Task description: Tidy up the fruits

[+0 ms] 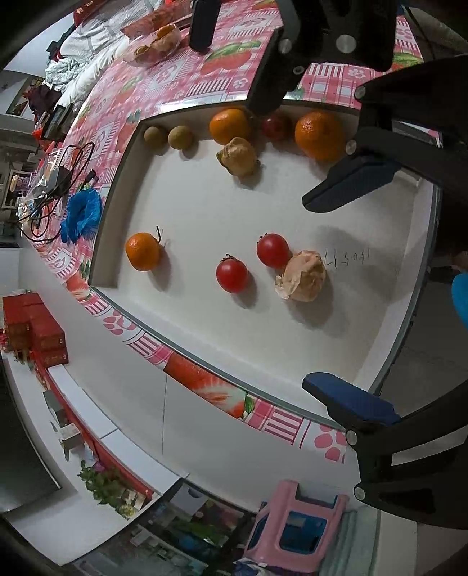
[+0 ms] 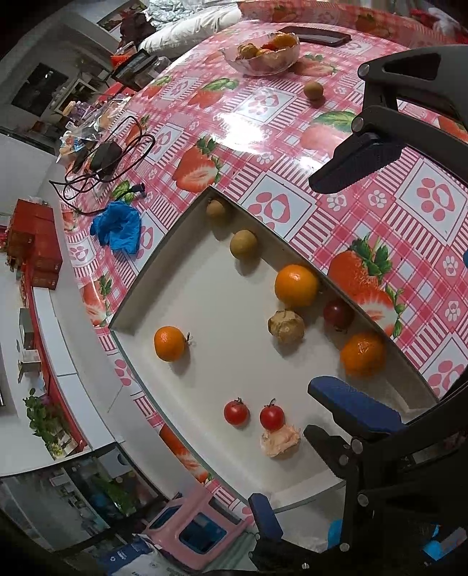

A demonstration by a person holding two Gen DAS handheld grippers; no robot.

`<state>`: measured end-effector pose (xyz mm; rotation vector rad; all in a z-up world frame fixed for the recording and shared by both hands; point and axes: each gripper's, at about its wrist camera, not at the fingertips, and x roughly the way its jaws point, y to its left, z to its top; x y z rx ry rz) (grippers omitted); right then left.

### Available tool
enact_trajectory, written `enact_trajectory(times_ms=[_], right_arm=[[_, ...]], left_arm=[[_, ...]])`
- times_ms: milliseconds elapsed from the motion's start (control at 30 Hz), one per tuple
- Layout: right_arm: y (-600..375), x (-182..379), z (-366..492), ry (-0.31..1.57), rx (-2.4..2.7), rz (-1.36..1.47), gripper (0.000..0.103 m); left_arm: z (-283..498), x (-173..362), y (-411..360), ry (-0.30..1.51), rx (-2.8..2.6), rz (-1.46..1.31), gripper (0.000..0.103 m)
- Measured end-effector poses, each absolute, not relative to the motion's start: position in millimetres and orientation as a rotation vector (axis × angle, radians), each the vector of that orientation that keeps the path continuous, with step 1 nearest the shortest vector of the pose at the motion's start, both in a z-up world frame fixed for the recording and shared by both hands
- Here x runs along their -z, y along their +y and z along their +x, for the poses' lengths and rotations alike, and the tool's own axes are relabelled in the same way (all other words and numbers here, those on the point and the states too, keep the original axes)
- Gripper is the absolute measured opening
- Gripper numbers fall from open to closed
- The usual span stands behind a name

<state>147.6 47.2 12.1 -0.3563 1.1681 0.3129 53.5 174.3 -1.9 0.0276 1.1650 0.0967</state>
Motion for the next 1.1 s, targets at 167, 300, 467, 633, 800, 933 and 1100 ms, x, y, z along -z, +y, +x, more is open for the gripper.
enact_trajectory(times_ms=[167,300,467,633,800,933,1100], right_arm=[[48.8,-12.1,147.3,1.167,-0.316,-0.363,0.102],[49.2,-11.9,147.4,1.166,-0.316,-0.365,0.102],[50.1,-12.0,146.7,1.157,-0.309,-0.376,0.102],[50.2,-12.3,147.0,1.152,-0.309,-0.380,0.102],[50.1,-12.4,146.6,1.154,-0.308,-0.378,0.102],[49.3,-12.2,146.8,1.155,-0.309,-0.377,0.102],[47.9,-11.7,146.8,1.155,-0.306,-0.374,0.102]], left_arm=[[52.7,1.1,173.6,1.161,-0.095,0.027,0.092],[53.3,0.7,173.0,1.161,-0.094,0.031,0.092],[53.6,0.7,172.7,1.160,-0.095,0.032,0.092],[52.6,-0.9,173.1,1.153,-0.103,0.039,0.092],[49.5,-2.7,172.5,1.138,-0.114,0.051,0.092],[48.8,-4.5,172.1,1.129,-0.120,0.060,0.092],[49.2,-4.8,171.5,1.127,-0.121,0.062,0.092]])
